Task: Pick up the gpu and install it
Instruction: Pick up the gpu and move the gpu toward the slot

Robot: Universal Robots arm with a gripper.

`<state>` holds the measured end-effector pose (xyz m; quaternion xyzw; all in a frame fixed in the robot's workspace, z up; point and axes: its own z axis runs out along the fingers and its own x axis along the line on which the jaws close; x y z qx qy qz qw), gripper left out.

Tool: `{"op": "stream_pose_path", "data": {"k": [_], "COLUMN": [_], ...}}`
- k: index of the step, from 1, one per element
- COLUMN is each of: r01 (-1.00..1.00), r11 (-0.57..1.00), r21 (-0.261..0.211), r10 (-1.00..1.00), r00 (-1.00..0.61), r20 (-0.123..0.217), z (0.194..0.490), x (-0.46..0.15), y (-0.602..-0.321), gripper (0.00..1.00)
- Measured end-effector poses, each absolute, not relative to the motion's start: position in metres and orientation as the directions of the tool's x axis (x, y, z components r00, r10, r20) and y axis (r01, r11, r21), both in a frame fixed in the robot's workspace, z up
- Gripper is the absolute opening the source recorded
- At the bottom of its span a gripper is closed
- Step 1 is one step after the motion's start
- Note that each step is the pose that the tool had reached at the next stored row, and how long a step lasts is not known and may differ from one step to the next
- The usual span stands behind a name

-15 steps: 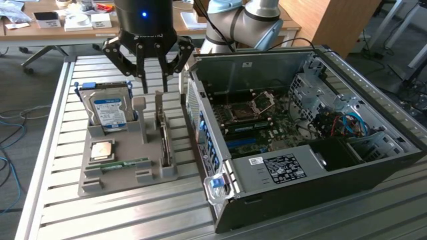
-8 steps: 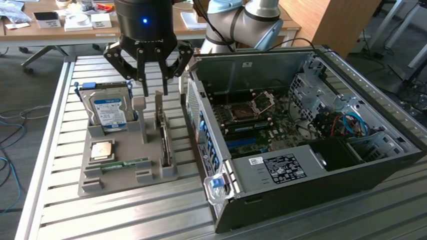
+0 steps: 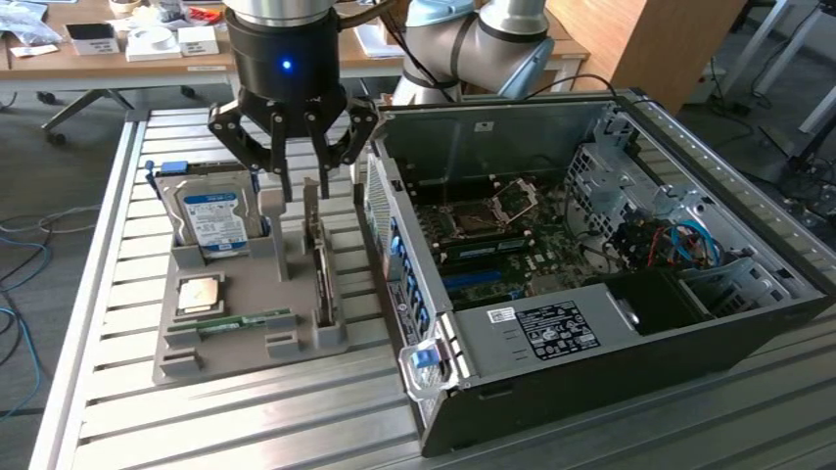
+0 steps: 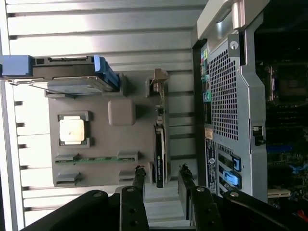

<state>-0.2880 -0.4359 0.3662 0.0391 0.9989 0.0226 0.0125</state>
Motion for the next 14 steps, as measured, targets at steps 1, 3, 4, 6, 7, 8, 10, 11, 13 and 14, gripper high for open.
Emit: {"op": "stream_pose_path", "data": {"k": [1, 3, 4, 6, 7, 8, 10, 11, 13, 14], "r01": [0.078, 0.078, 0.078, 0.078, 0.078, 0.078, 0.078, 0.078, 0.078, 0.078], "r11": [0.996, 0.996, 0.996, 0.996, 0.996, 0.996, 0.996, 0.996, 0.996, 0.996], "r21": [0.046, 0.046, 0.046, 0.046, 0.046, 0.046, 0.047, 0.047, 0.047, 0.047], "r10": [0.079, 0.079, 0.079, 0.079, 0.079, 0.079, 0.079, 0.079, 0.079, 0.079], "r00": [-0.997, -0.997, -0.997, -0.997, -0.997, -0.997, -0.997, -0.997, -0.997, -0.997], "r20": [-0.023, -0.023, -0.023, -0.023, -0.023, -0.023, -0.023, -0.023, -0.023, -0.023], "z": [0.3647, 0.3623, 0.3614, 0.3613, 0.3613, 0.3612, 0.3611, 0.361, 0.36, 0.3594], "x": [-0.288, -0.288, -0.288, -0.288, -0.288, -0.288, -0.288, -0.288, -0.288, -0.288], "y": [-0.4359, -0.4359, -0.4359, -0.4359, -0.4359, -0.4359, -0.4359, -0.4359, -0.4358, -0.4359], "gripper": [0.42, 0.42, 0.42, 0.42, 0.42, 0.42, 0.42, 0.42, 0.42, 0.42]}}
